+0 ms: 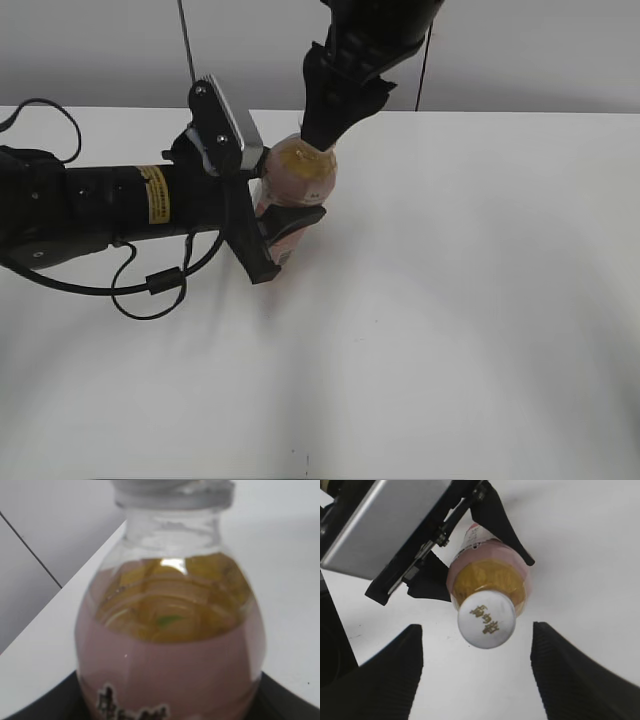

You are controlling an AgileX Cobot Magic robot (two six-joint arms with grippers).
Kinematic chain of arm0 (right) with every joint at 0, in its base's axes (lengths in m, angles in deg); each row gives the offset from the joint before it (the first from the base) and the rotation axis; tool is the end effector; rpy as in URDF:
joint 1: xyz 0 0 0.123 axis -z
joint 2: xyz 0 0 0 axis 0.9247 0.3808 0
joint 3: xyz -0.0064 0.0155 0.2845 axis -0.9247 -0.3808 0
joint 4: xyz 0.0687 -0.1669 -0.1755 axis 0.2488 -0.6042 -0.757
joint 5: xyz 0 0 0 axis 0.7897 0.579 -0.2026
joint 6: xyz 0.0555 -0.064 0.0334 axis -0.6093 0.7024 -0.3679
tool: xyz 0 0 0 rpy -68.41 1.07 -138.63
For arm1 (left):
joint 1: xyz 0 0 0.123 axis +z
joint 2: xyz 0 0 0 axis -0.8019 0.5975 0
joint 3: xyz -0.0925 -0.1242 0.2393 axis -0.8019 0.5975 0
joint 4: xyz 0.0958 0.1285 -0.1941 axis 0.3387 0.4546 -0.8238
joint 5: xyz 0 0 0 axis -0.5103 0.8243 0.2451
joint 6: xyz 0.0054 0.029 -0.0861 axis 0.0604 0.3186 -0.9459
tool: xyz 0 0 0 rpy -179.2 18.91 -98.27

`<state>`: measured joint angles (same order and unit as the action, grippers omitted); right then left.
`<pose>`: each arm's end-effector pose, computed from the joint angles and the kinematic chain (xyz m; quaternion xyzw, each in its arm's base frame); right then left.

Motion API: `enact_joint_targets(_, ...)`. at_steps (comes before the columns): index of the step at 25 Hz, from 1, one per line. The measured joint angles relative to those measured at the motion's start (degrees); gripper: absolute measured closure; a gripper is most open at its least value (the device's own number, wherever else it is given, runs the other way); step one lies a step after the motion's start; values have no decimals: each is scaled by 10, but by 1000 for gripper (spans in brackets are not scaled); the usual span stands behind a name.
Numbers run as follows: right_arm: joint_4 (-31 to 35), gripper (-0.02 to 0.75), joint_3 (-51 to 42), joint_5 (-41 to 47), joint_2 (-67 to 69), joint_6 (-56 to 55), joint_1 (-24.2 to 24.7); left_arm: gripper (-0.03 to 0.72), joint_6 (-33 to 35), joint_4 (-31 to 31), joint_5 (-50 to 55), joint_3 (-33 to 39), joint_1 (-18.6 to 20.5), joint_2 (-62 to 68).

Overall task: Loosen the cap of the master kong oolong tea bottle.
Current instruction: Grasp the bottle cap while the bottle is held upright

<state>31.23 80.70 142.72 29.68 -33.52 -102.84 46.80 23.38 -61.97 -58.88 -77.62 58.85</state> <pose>0.3236 0.2523 0.3260 -0.5996 0.7697 0.1007 0.1948 0.3056 -0.1892 0.1533 0.5290 0.6291 -0.1709 0.5433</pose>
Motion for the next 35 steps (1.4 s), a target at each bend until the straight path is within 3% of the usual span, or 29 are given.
enact_joint_targets(17,0,228,0,-35,24,4,0,276,0,-1,0,0,0,0)
enact_joint_targets(20,-2,279,0,-39,27,4,0,276,0,-1,0,0,0,0)
enact_joint_targets(24,-11,449,0,-30,27,4,0,276,0,-3,2,0,0,0)
enact_joint_targets(35,-13,459,2,-9,-2,-6,1,276,2,-4,4,0,0,0)
